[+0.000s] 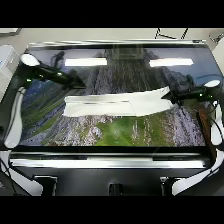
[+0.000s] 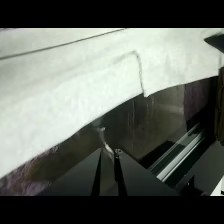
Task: Fold the clothes and pants, and hang the long-sleeved shirts on hangers.
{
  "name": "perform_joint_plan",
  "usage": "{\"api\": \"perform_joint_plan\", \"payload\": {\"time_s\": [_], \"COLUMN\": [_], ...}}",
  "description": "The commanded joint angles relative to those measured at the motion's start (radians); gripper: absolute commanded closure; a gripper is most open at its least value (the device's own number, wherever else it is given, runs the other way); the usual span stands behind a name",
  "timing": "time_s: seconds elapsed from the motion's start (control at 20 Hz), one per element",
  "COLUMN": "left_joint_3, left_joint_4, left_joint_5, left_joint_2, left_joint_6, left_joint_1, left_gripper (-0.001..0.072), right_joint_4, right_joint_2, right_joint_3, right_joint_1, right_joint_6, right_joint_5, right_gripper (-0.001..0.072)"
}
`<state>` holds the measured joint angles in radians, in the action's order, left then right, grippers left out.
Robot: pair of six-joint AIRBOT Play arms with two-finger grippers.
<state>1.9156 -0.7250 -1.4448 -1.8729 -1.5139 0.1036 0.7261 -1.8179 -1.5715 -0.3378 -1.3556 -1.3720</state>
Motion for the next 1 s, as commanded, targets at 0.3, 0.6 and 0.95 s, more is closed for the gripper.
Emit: {"api": "perform_joint_plan", "payload": {"time_s": [0.3,0.6,0.95], "left_joint_3": [0.001,0.001,0.001], "left_joint_4": [0.013,0.399,0.146], "left_joint_5": [0.269,0.52,0.513], "left_joint_2": [-0.247,-0.375,-0.319], "left_joint_6": [-0.073,-0.161,-0.172], "left_joint_1": [0.413,0.634,0.517], "left_gripper": [0.0597,0.0684,0.069], "right_joint_4": [0.13,0.246,0.302], "right_joint_2": [0.474,0.58,0.412], "right_joint_3": [-0.001,-0.001,-0.001], "right_joint_1": [0.275,0.399,0.52], "right_joint_6": [-0.217,-0.338,-0.362], "right_joint_5": [-0.051,-0.063,0.039], "right_gripper": [0.0662,0.0662,0.0662]}}
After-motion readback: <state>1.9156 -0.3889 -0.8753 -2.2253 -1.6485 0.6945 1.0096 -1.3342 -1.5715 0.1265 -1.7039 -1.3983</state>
